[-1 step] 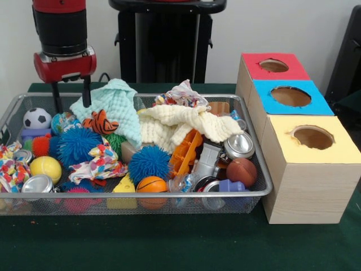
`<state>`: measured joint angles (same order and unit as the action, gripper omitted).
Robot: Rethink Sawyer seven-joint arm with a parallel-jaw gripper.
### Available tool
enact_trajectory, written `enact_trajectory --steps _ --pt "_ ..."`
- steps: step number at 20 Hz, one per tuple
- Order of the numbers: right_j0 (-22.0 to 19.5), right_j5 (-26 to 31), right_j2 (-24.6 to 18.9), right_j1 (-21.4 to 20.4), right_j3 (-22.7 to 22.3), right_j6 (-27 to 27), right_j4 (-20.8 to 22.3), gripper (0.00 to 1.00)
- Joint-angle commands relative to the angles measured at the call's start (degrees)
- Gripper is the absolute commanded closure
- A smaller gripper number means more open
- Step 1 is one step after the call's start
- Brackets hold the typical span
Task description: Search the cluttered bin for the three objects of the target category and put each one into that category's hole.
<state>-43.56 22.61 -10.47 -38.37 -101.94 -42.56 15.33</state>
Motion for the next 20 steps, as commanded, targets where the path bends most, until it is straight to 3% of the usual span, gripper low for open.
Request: enact_trajectory --steps 1,5,20 --pt "0.8 -5.8 -1.9 3.4 -4.0 -10.3 2.7 0.0" --pt "1.7 -8.3 -1.0 4.7 -4.5 -11.5 2.6 0.0" --pt "1.7 -7.3 0.1 0.0 -9.7 -11.6 0.4 0.0"
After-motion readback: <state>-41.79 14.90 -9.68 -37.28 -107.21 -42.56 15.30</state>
